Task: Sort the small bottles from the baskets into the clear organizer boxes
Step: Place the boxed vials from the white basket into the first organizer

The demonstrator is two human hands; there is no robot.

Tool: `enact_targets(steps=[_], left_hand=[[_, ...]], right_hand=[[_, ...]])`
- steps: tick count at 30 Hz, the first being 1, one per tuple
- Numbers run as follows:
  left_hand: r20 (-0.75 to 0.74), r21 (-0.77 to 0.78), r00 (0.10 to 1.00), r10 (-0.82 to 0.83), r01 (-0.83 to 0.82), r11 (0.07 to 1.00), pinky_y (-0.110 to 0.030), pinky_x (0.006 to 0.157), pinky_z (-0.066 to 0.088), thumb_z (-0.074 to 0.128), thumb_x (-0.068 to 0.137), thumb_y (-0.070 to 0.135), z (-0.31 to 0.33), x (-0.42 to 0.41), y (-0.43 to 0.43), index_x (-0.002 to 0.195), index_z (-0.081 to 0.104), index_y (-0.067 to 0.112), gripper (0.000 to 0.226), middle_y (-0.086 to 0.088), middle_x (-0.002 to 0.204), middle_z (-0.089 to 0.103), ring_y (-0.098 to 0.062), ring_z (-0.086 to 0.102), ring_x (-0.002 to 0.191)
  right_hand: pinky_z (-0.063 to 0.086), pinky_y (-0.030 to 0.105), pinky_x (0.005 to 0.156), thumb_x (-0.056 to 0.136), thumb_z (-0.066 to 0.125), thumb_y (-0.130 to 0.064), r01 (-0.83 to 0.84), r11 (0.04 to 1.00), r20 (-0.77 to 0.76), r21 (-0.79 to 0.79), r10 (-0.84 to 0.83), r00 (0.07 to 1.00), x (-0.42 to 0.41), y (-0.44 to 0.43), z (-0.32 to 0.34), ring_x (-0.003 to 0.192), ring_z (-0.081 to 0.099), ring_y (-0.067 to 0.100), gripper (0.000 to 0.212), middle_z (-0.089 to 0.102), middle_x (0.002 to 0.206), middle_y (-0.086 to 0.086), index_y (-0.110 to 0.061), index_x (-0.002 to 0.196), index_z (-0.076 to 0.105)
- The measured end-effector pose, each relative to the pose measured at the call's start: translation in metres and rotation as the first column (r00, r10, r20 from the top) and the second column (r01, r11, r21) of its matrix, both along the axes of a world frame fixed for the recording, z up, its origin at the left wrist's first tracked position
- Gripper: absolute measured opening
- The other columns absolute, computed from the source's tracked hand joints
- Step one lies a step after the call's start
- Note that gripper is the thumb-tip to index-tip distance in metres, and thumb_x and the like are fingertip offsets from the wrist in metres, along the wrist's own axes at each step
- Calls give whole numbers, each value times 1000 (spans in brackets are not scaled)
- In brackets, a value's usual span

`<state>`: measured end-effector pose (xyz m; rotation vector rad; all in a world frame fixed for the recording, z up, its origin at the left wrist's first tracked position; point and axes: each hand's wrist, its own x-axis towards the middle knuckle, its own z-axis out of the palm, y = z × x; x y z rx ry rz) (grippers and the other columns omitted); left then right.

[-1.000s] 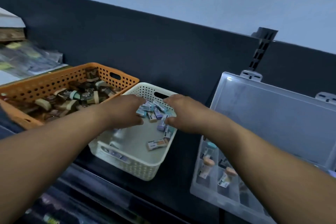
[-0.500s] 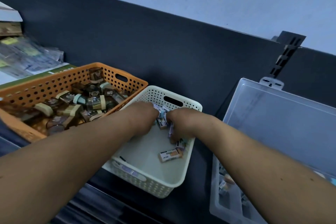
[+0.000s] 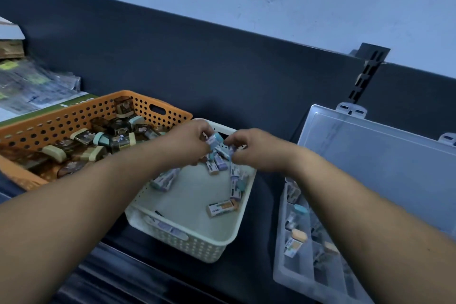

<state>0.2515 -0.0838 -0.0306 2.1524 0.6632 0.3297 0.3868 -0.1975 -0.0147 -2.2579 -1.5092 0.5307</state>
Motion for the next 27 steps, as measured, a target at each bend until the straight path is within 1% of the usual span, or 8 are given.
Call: enact_targets(steps=[3, 5, 8, 13, 17, 20, 23, 27], left_hand=[[88, -154, 995, -43, 57, 987, -36, 69, 52, 50, 91, -2, 15, 1, -17, 119, 56, 23, 37, -7, 90, 66, -17, 61, 76], [116, -162, 991, -60, 79, 984, -36, 72, 51, 50, 90, -2, 24, 7, -31, 114, 62, 23, 37, -6, 90, 68, -17, 60, 77], [165, -198, 984, -71, 104, 975, -30, 65, 49, 53, 92, 3, 32, 19, -55, 104, 66, 21, 25, -4, 84, 68, -15, 59, 73], [219, -231, 970, -107, 158, 960, -29, 59, 48, 55, 94, 15, 42, 44, -99, 94, 63, 19, 9, -5, 81, 66, -13, 57, 64], [258, -282, 951, -169, 241, 929, -32, 57, 56, 58, 92, 11, 46, 64, -143, 87, 59, 14, 6, -9, 74, 58, -17, 55, 63], [244, -235, 944, -223, 281, 931, -44, 69, 55, 61, 87, 7, 47, 76, -172, 81, 60, 13, 9, -10, 74, 59, -24, 57, 66], [231, -204, 927, -297, 345, 916, -33, 65, 55, 62, 87, 4, 49, 85, -200, 89, 65, 10, 7, -7, 75, 65, -18, 62, 65], [212, -185, 912, -350, 390, 902, -33, 77, 54, 64, 87, 5, 45, 93, -233, 91, 68, 9, 7, -3, 75, 66, -16, 60, 70]], right_hand=[[50, 31, 93, 93, 52, -6, 117, 990, -458, 74, -70, 886, 1, -25, 7, 92, 63, 15, 27, 66, 106, 10, -10, 116, 64], [49, 35, 97, 97, 45, -7, 189, 978, -590, 93, -99, 802, 1, -42, 14, 87, 65, 17, 26, 64, 100, 11, -3, 114, 63], [53, 31, 83, 100, 34, -10, 274, 954, -674, 125, -121, 729, 2, -72, 28, 77, 65, 18, 30, 66, 91, 10, -6, 103, 63], [56, 37, 82, 104, 34, -13, 328, 920, -559, 214, -160, 814, 17, -130, 39, 72, 67, 18, 27, 67, 95, 23, -1, 107, 58], [52, 28, 61, 104, 36, -11, 353, 891, -430, 285, -210, 878, 28, -182, 46, 55, 61, 12, 19, 62, 75, 13, -6, 96, 53], [55, 31, 67, 102, 41, -10, 376, 875, -339, 307, -268, 902, 37, -221, 48, 60, 62, 14, 15, 61, 78, 14, -7, 95, 54], [57, 32, 75, 100, 50, -15, 384, 884, -251, 268, -321, 913, 42, -261, 48, 68, 65, 15, 13, 64, 80, 11, -6, 97, 58], [56, 41, 83, 95, 59, -20, 380, 902, -145, 202, -356, 923, 47, -300, 37, 74, 66, 16, 8, 69, 80, 2, -18, 92, 67]])
